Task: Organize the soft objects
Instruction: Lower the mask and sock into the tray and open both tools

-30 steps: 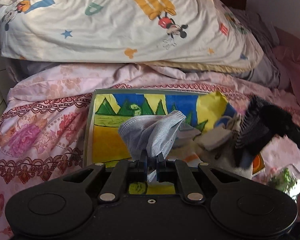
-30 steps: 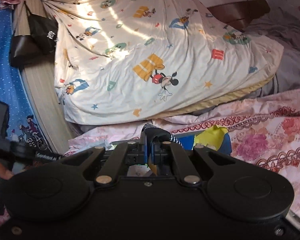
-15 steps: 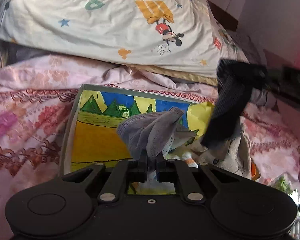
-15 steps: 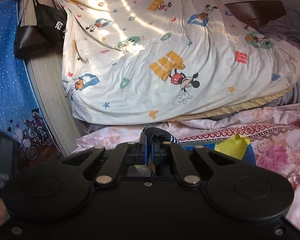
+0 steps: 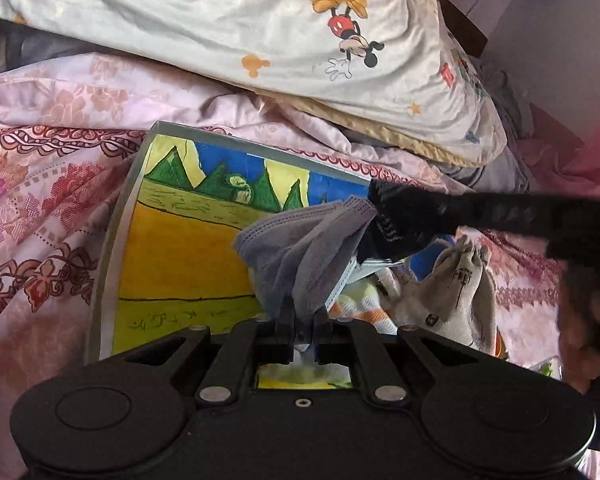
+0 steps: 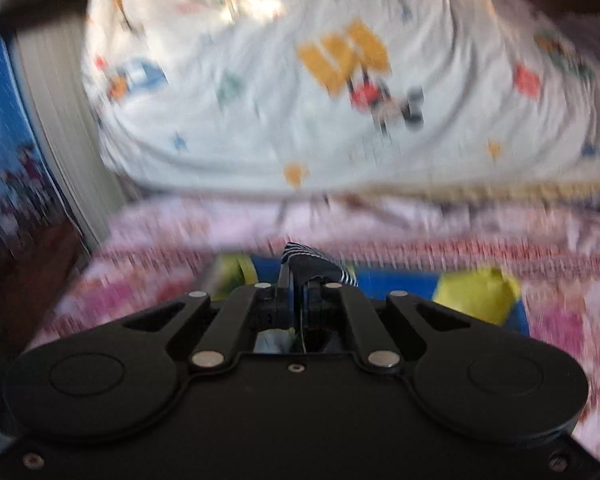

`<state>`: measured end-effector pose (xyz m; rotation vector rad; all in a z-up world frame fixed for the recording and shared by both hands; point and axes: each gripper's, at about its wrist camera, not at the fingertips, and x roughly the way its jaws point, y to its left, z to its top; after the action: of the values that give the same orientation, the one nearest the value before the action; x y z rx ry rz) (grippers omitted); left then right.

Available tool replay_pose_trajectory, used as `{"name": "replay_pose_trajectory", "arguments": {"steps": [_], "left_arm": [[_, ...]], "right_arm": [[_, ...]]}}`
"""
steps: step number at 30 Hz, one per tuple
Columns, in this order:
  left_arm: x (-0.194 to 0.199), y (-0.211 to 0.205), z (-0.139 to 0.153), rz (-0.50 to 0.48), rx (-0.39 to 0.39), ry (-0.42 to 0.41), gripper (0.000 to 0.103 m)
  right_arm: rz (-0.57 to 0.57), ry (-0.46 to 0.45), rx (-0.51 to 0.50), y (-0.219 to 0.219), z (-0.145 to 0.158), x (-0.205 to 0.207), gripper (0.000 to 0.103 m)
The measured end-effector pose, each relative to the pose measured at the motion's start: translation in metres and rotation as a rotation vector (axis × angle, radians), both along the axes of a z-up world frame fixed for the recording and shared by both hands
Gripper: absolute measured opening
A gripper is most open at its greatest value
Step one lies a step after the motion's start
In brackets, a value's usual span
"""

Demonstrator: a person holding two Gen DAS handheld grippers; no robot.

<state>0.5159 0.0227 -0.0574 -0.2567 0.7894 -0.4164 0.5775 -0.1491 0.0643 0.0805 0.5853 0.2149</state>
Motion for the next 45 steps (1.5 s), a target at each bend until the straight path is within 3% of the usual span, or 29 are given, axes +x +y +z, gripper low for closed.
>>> {"name": "replay_pose_trajectory", "arguments": {"steps": [5, 16, 32, 45], "left_arm": [[-0.005, 0.006, -0.007, 0.023, -0.022, 0.016, 0.011], [-0.015, -0.003, 0.002, 0.07, 0.059, -0.003, 0.01], [-0.01, 0.012, 0.001, 0.143, 0.037, 0.022, 0.01], [-0.004, 0.011, -0.002, 0.153, 0.017, 0.025, 0.011]], "right_arm": [[-0.048, 0.088, -0.068, 0.005, -0.029, 0.012, 0.001], [-0.07, 0.082, -0.044, -0.01, -0.044, -0.005, 0.003], [0.122, -0.012, -0.281, 0.046, 0.007, 0.028, 0.003], [0.121, -0.065, -0.356, 0.049, 0.021, 0.04, 0.003]]}}
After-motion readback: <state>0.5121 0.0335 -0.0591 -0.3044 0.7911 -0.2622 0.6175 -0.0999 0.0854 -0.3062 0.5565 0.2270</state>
